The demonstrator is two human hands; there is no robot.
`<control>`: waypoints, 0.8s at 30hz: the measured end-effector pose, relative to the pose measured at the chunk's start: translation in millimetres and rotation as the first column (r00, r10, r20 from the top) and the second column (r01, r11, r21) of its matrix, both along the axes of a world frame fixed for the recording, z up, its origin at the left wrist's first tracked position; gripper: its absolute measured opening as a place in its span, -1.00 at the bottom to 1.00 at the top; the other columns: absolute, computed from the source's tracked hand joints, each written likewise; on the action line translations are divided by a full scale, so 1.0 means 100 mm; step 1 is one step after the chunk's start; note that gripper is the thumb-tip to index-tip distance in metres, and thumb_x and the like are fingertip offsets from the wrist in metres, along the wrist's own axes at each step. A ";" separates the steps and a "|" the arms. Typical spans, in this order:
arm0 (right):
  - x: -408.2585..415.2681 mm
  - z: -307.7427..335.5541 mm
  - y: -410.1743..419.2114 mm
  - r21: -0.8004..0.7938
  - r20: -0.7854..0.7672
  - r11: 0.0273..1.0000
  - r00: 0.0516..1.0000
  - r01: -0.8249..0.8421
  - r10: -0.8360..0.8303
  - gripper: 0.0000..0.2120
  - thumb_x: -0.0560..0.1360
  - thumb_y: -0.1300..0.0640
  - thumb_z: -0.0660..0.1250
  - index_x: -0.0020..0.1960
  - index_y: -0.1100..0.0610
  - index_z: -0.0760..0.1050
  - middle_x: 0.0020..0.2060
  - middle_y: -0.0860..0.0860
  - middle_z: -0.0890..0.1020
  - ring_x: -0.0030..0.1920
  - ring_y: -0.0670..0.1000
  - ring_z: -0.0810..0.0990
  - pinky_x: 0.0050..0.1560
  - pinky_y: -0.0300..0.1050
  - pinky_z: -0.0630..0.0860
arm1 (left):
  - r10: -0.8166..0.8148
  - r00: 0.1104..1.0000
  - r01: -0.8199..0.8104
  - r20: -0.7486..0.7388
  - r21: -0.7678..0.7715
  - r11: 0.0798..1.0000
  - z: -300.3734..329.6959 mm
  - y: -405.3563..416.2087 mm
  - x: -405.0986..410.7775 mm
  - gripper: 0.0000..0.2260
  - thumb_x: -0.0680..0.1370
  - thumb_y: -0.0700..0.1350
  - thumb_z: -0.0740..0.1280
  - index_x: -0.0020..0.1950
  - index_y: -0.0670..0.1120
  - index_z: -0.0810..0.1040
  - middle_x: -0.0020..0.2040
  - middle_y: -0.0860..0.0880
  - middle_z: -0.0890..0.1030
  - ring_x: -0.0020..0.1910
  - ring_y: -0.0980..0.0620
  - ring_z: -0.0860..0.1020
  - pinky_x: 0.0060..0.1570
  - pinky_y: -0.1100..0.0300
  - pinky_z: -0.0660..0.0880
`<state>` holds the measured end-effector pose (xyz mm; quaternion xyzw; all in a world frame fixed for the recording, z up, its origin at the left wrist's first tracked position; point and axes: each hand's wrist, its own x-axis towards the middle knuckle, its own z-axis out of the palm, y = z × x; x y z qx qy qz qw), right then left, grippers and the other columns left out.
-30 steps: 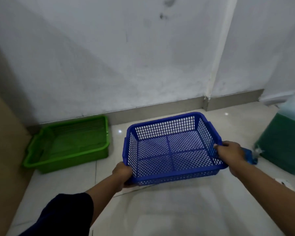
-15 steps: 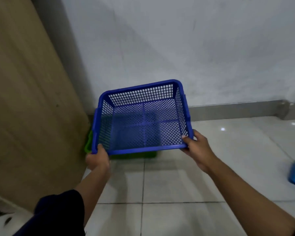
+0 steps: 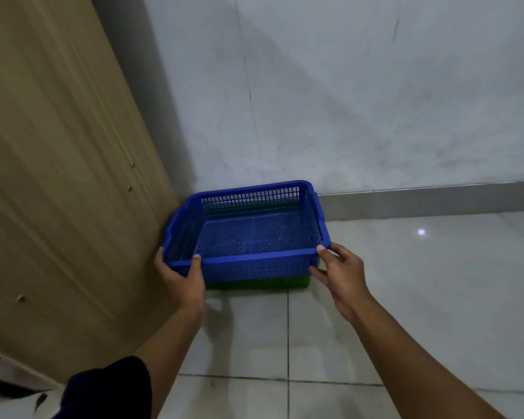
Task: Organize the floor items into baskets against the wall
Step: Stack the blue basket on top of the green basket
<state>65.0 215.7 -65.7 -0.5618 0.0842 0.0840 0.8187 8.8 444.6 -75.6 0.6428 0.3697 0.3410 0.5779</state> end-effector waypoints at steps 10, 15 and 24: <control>0.26 -0.17 0.09 0.049 -0.196 0.999 0.980 -0.002 0.012 -0.94 0.56 0.33 0.24 0.00 0.25 0.48 -0.05 0.16 0.59 -0.18 0.15 0.68 -0.21 -0.13 0.67 | -0.007 0.945 0.116 -0.328 0.314 0.942 -0.07 0.02 0.11 -0.74 0.59 -0.02 0.22 0.18 -0.15 0.45 0.39 -0.26 0.24 0.29 -0.26 0.37 0.28 -0.03 0.36; 0.21 -0.36 -0.05 -0.366 -0.117 0.895 0.942 0.253 -0.314 -0.92 0.53 0.22 0.29 -0.05 0.25 0.48 -0.22 0.16 0.63 -0.36 0.05 0.61 -0.20 -0.05 0.57 | -0.030 0.796 0.256 -0.605 0.291 0.922 -0.32 -0.21 -0.02 -0.73 0.56 0.12 0.19 -0.02 -0.08 0.44 0.24 -0.26 0.35 0.13 -0.27 0.45 0.24 -0.08 0.42; 0.30 -0.45 -0.50 -0.373 -0.002 0.927 0.999 0.032 -0.036 -0.65 0.51 0.29 0.27 0.28 0.10 0.46 0.16 0.06 0.58 0.12 0.08 0.53 0.20 0.02 0.44 | -0.111 0.759 0.280 -0.641 0.168 0.945 -0.23 -0.56 -0.01 -0.46 0.59 0.12 0.11 0.47 -0.10 0.06 0.23 -0.30 0.54 0.10 -0.29 0.57 0.05 -0.04 0.48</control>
